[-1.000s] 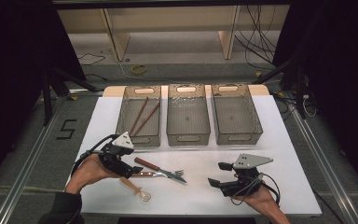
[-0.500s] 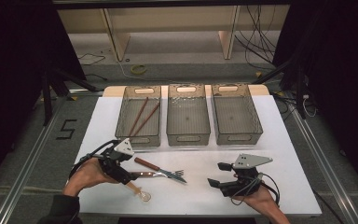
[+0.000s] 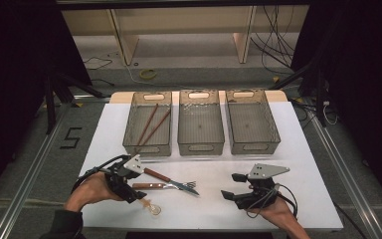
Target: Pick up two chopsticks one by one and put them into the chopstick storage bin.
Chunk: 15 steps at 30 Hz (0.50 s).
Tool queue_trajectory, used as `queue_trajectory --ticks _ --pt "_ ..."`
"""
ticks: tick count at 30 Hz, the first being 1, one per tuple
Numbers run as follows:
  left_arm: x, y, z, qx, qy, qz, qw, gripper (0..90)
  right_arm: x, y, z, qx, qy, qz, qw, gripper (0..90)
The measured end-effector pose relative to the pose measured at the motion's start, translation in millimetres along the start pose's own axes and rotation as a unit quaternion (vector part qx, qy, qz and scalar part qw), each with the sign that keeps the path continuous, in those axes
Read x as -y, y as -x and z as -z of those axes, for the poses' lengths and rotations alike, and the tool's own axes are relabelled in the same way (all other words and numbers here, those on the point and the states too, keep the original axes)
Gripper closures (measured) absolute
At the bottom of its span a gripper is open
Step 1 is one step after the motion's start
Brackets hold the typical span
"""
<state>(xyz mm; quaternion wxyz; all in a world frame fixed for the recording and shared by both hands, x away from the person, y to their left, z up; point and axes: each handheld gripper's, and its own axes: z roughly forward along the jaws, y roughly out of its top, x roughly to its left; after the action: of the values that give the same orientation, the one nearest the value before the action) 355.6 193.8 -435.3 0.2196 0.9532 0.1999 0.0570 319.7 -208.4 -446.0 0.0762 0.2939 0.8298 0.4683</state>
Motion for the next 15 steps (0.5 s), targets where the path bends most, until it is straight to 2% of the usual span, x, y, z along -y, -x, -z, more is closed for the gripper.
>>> queue_trajectory --ticks 8,15 --pt "2.9 4.6 -10.1 0.014 -0.028 -0.012 0.9994 28.7 -1.0 -0.6 -1.7 -0.002 -0.001 0.002 1.0 30.3" --pt "2.8 7.6 -20.8 0.016 -0.056 -0.034 0.9977 31.7 -1.2 -1.6 -2.5 -0.004 -0.005 0.005 1.0 30.3"
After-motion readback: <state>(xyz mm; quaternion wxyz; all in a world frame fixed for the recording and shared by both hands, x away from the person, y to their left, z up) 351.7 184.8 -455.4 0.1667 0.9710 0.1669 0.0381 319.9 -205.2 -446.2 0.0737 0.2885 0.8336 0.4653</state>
